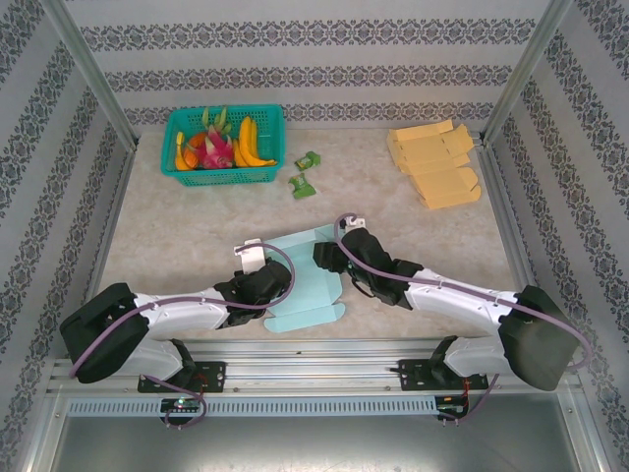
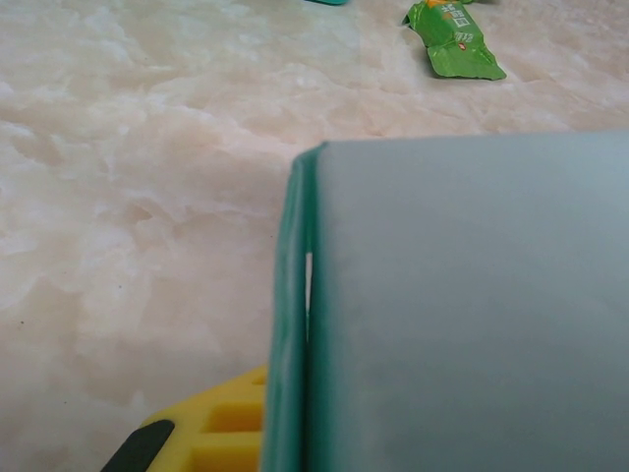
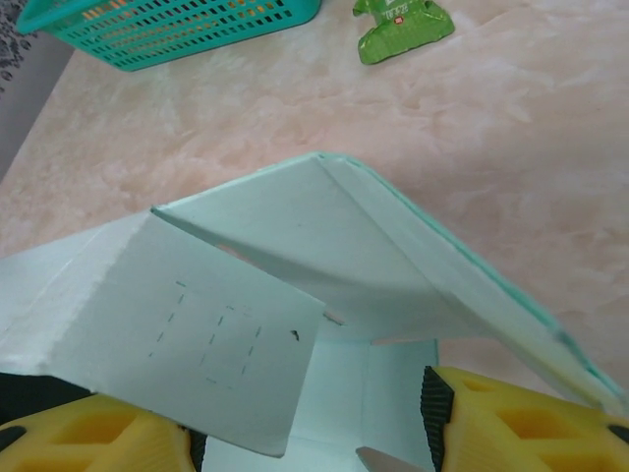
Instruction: Fold the paper box
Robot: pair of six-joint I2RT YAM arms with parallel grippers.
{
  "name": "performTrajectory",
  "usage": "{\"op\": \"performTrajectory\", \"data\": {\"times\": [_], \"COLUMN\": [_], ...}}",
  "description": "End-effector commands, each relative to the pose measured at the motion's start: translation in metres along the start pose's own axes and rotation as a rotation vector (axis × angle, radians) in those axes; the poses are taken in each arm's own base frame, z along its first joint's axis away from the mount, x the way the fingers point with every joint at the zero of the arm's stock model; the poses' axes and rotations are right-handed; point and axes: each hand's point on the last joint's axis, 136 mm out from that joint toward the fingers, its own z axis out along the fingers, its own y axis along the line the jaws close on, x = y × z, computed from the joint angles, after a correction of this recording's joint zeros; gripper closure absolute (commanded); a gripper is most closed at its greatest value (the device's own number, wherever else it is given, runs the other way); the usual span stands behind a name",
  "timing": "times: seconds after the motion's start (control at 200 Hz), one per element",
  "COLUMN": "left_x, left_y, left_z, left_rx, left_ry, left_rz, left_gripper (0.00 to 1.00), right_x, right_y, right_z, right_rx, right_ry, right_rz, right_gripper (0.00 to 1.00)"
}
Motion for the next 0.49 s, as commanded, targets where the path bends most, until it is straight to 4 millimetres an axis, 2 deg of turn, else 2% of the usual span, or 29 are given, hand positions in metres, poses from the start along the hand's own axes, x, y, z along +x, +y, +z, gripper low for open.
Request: {"op": "performTrajectory", "data": {"times": [0.0, 0.335, 0.49], "left_x": [-0.007, -0.009, -0.005], "left_y": [-0.006, -0.006, -0.007], "left_z": [-0.004, -0.005, -0.003], "left_rx": [0.025, 0.031, 0.038], "left_ry": [-0.009, -0.016, -0.011], "left_rz": [-0.013, -0.028, -0.04], "left_gripper": [1.0, 1.0, 1.0], "right_x": [0.005, 0.011, 0.016], "right_y": [-0.017, -0.026, -0.01], "right_z": [0.005, 0.014, 0.019], "right_rx": [0.071, 0.106, 0.031], "right_ry": [0.004, 0.011, 0.04], "right_rz": [-0.035, -0.049, -0.047], "right_gripper": [0.4, 0.39, 0.39]}}
